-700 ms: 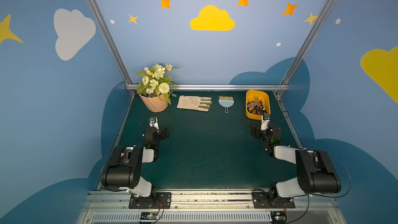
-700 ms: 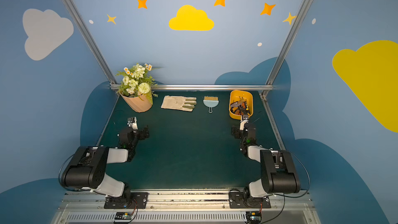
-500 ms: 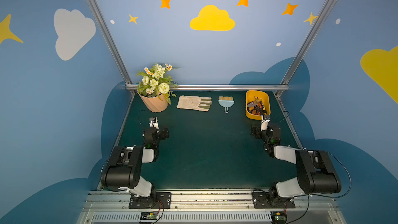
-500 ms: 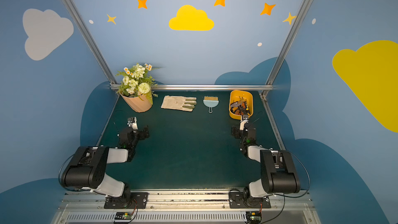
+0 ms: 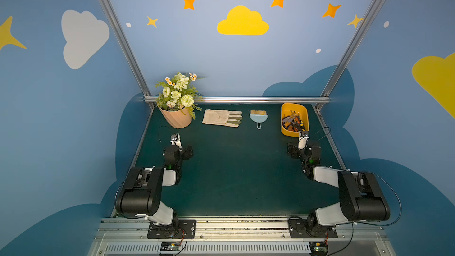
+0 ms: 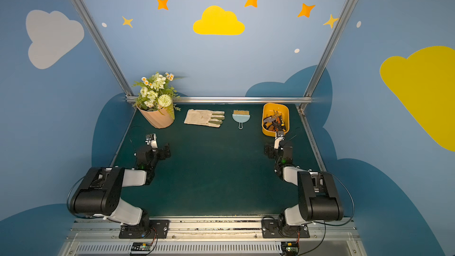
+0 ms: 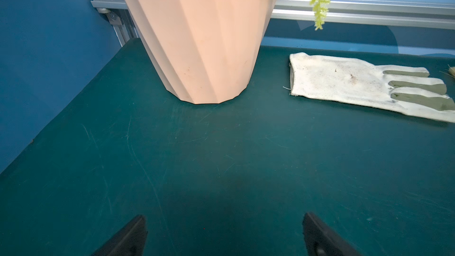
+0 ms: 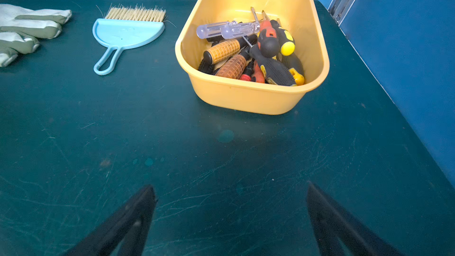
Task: Take out the screwdriver from the storage box
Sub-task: Move the storage box to the center of the board.
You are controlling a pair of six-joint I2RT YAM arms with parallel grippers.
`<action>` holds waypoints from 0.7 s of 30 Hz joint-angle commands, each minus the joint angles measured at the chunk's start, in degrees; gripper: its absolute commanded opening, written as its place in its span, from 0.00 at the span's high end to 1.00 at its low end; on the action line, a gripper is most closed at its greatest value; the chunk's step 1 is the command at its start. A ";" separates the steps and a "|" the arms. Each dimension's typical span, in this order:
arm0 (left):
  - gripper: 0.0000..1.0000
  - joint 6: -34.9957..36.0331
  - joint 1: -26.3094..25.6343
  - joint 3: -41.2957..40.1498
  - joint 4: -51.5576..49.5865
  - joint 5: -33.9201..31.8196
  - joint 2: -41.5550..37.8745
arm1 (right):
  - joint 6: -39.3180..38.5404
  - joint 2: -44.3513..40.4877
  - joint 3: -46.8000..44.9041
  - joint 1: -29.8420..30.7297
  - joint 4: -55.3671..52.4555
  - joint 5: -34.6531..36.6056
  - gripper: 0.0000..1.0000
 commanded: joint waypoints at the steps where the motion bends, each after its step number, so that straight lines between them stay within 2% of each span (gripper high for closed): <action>1: 0.00 0.58 0.10 0.81 -0.44 0.33 -0.45 | 0.02 0.18 0.66 0.20 -0.64 -0.45 0.02; 5: 0.00 0.47 0.01 0.93 -0.77 -0.61 -1.76 | 0.38 -0.28 1.53 0.24 -2.15 0.41 0.02; 9: 0.00 2.52 -1.19 1.88 -3.07 -1.15 -4.88 | 0.14 -2.58 6.14 0.35 -10.94 0.03 0.03; 12: 0.00 3.26 -2.18 6.68 -17.33 -1.09 -11.22 | 0.04 -4.80 10.06 0.38 -18.94 -0.02 0.03; 15: 0.00 2.78 -2.44 9.55 -21.80 0.80 -15.64 | 1.29 -6.51 14.72 0.37 -25.47 -0.35 0.03; 21: 0.00 3.96 -3.71 24.97 -42.78 9.21 -16.47 | 2.71 -3.98 27.65 0.16 -42.35 2.46 0.03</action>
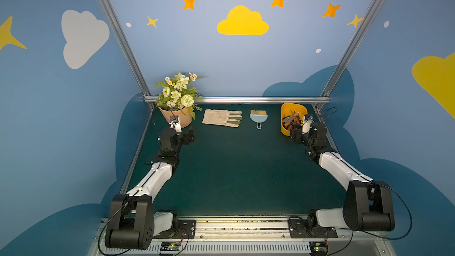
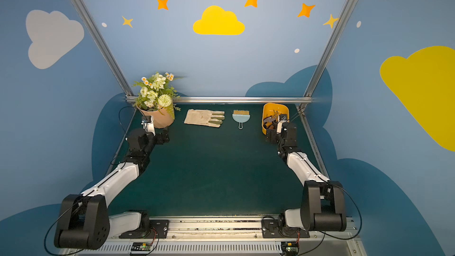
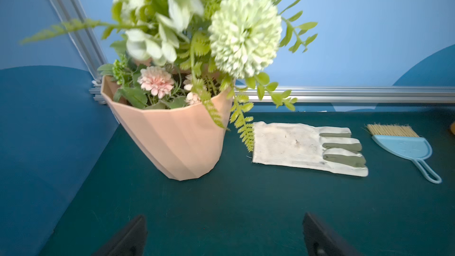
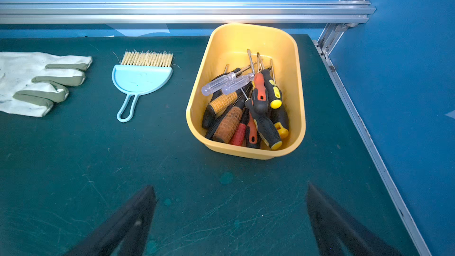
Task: Take out the screwdriver from the storage box
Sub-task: Move the storage box to the center of the board.
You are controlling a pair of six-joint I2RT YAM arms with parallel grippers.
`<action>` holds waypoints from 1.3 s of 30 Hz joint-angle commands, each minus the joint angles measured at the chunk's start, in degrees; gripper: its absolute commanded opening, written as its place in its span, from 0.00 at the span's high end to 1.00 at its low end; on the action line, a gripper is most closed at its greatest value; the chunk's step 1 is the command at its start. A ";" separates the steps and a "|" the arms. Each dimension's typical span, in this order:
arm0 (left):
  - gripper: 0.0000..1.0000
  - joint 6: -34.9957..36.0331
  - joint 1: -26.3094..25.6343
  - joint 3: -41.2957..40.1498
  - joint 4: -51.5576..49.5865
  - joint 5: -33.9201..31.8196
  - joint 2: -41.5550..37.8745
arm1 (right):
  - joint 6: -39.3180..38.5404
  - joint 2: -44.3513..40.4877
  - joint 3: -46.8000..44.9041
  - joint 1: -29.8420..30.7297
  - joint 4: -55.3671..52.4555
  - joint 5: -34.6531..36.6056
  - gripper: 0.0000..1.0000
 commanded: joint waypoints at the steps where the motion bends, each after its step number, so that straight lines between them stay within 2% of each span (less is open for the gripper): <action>1: 0.00 1.68 -1.28 7.27 -15.63 5.65 0.32 | 1.53 1.89 6.87 -0.20 -14.31 2.80 0.03; 7: 0.00 2.12 -4.78 17.38 -22.90 11.54 3.01 | 6.18 8.54 19.79 -2.97 -29.48 7.65 0.04; 9: 0.00 2.98 -6.41 19.46 -23.73 13.18 4.44 | 8.59 11.39 23.19 -5.32 -32.98 5.19 0.04; 13: 0.00 1.88 -9.35 23.62 -27.49 12.24 7.28 | 12.76 16.47 28.17 -9.48 -37.86 -0.86 0.07; 17: 0.00 -1.55 -11.80 22.38 -26.57 11.98 7.50 | 13.73 20.81 31.13 -12.19 -40.04 -5.72 0.10; 22: 0.00 -3.32 -13.83 19.80 -26.55 10.70 7.66 | 12.40 27.13 36.94 -12.98 -44.18 -6.54 0.23; 27: 0.00 -1.83 -16.14 19.70 -28.90 8.94 8.52 | 12.71 31.98 40.63 -13.94 -45.54 -9.13 0.39; 30: 0.00 -0.65 -17.46 20.49 -31.41 8.07 8.97 | 12.58 35.00 43.58 -14.01 -47.00 -9.21 0.42; 34: 0.00 -0.10 -17.75 20.52 -34.12 10.36 8.33 | 11.79 39.50 49.52 -14.06 -50.03 -8.55 0.46; 39: 0.00 -0.85 -17.70 18.22 -35.86 11.25 6.15 | 10.58 44.35 56.14 -14.23 -53.63 -8.05 0.56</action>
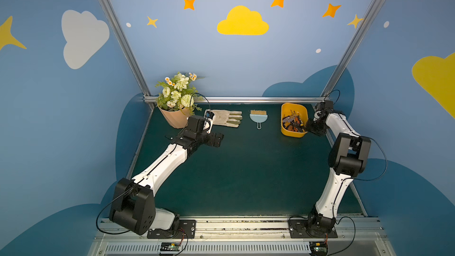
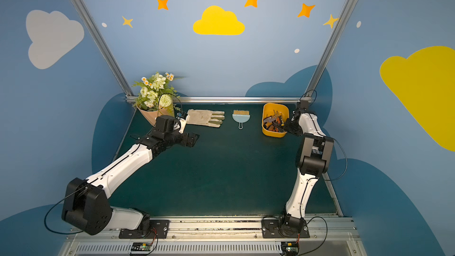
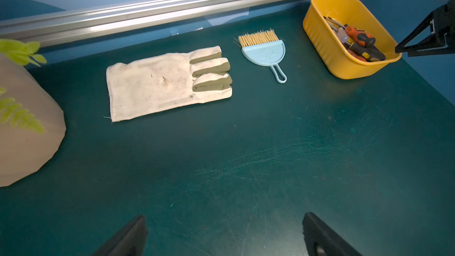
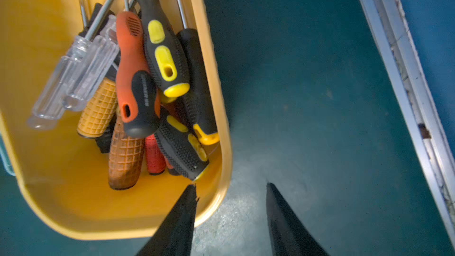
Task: Take out the screwdriver from the storage box
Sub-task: Move the storage box to the center of the board.
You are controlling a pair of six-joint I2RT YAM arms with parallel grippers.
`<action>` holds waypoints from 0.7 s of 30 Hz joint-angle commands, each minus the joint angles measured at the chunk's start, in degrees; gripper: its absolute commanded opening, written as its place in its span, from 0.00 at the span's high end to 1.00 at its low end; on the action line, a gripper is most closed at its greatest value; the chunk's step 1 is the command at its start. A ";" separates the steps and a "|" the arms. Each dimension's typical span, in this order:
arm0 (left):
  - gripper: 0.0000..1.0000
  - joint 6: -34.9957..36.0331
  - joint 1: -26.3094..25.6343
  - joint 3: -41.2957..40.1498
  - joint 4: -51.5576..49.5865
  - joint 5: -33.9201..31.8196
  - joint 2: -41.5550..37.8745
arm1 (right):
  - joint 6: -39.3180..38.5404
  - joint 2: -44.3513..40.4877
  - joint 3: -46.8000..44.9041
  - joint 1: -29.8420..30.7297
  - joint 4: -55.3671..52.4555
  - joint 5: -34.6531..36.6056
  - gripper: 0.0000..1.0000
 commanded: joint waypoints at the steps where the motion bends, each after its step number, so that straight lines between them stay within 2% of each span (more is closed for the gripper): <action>1: 0.00 0.08 0.06 -2.43 -1.93 1.04 -2.82 | -1.24 2.73 4.05 -0.28 -4.95 -0.08 0.59; 6: 0.00 -0.18 0.08 -7.57 2.04 -1.79 -4.92 | -1.50 6.60 9.09 -0.29 -7.10 -0.53 0.70; 12: 0.00 -0.58 0.04 -6.86 2.07 -2.95 -3.36 | -1.89 9.96 13.64 -0.20 -10.06 -0.67 0.82; 16: 0.00 -1.51 0.11 -6.14 1.35 -1.69 -2.20 | -1.96 10.52 14.40 0.05 -11.60 -1.06 1.00; 21: 0.00 -2.74 0.09 -5.22 0.52 -1.52 -1.33 | -1.60 8.23 12.28 0.81 -11.89 -0.37 1.00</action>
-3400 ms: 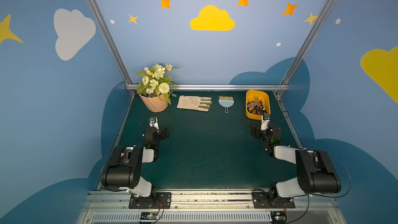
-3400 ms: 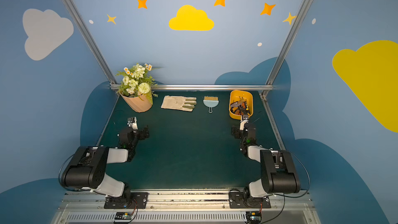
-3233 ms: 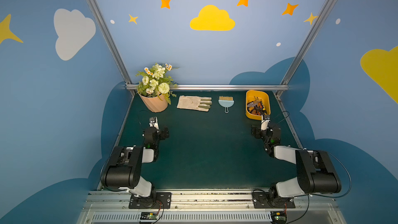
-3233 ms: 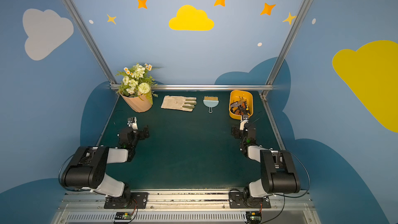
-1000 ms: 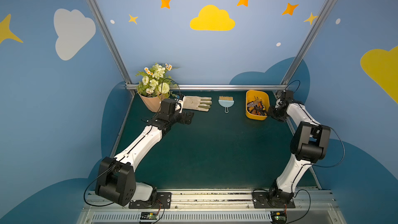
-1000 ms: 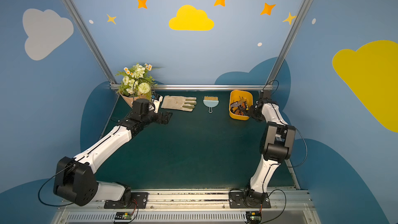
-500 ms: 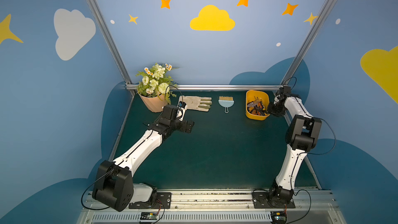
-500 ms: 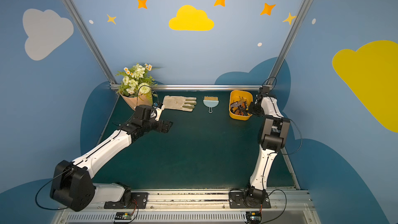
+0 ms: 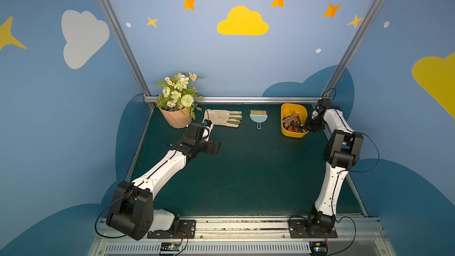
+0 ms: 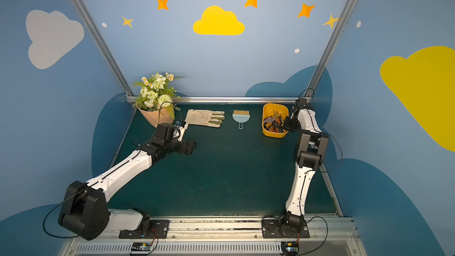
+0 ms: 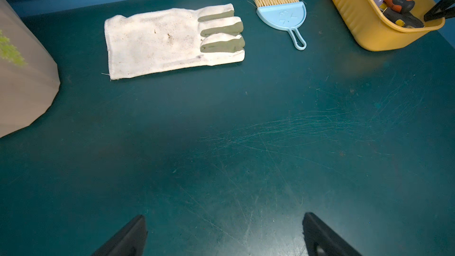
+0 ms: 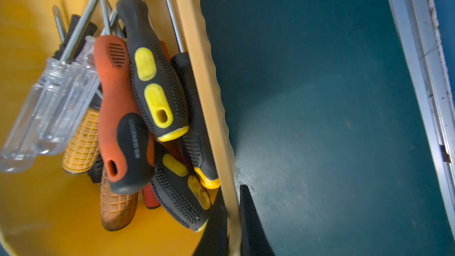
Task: Take out the screwdriver from the storage box
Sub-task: Move the storage box to the center of the board.
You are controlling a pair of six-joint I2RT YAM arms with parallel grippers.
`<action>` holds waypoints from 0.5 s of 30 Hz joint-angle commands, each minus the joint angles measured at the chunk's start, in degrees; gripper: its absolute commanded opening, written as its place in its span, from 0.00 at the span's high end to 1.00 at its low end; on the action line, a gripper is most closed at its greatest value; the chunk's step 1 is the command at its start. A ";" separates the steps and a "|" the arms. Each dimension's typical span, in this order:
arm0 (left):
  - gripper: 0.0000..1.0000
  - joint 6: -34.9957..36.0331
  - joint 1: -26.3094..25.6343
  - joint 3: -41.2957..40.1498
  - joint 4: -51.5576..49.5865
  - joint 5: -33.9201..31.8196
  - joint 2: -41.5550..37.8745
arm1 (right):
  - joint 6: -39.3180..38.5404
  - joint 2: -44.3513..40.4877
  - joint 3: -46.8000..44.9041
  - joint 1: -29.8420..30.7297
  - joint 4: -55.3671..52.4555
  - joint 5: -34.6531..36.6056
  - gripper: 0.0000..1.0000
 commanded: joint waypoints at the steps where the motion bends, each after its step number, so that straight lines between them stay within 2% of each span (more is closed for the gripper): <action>1: 0.00 -1.43 0.06 2.24 -0.76 0.80 0.73 | -0.55 -2.12 -1.73 0.81 -3.82 0.69 1.00; 6: 0.00 -1.17 0.11 2.79 -0.65 4.53 -0.08 | -0.68 -6.41 -7.07 2.49 -3.74 2.14 1.00; 15: 0.00 -2.73 -0.01 5.18 -2.39 4.19 -0.80 | 1.30 -17.92 -24.57 6.49 -0.25 2.52 1.00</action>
